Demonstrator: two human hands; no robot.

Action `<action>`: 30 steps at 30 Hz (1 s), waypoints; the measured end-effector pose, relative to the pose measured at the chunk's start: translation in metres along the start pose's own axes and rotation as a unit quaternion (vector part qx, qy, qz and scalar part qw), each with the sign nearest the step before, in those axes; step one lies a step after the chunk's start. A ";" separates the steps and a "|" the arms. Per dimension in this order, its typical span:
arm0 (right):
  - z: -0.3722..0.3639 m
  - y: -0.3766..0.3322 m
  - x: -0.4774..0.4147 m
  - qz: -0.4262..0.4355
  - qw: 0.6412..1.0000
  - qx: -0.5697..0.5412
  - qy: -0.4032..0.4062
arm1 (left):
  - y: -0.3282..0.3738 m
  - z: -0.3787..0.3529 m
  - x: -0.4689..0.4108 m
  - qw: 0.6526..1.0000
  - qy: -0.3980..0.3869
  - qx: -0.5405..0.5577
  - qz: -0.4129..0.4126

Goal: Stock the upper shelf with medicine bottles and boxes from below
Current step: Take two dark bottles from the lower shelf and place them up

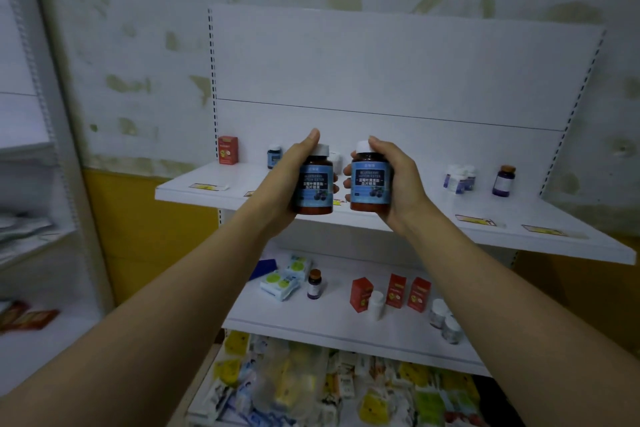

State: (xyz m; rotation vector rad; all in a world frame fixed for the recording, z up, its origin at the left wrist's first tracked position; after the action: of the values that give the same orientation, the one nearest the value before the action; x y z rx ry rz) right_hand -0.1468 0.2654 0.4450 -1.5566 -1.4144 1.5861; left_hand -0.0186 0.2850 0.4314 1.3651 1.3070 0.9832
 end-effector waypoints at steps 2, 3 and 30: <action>-0.008 0.006 -0.009 -0.007 1.000 0.001 -0.012 | 0.003 0.012 -0.001 1.000 0.018 0.003 -0.002; -0.013 0.009 -0.014 -0.009 1.000 0.000 -0.017 | 0.005 0.018 -0.002 1.000 0.025 0.001 -0.006; -0.147 0.148 -0.265 -0.004 1.000 -0.022 0.010 | 0.062 0.253 -0.215 1.000 -0.002 -0.014 -0.017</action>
State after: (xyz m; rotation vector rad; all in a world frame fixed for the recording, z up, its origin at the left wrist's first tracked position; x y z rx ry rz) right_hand 0.0928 0.0275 0.4493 -1.5846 -1.4515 1.5405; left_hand 0.2200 0.0470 0.4548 1.3193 1.3044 0.9711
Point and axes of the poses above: each hand's wrist, its own x-axis away from the middle knuckle, its own z-axis out of the back of the hand, y = z × x, the point moved 9 cm from there along -x, towards the middle knuckle, and after that the axes turned 8 degrees about z, right-handed, at the moved point
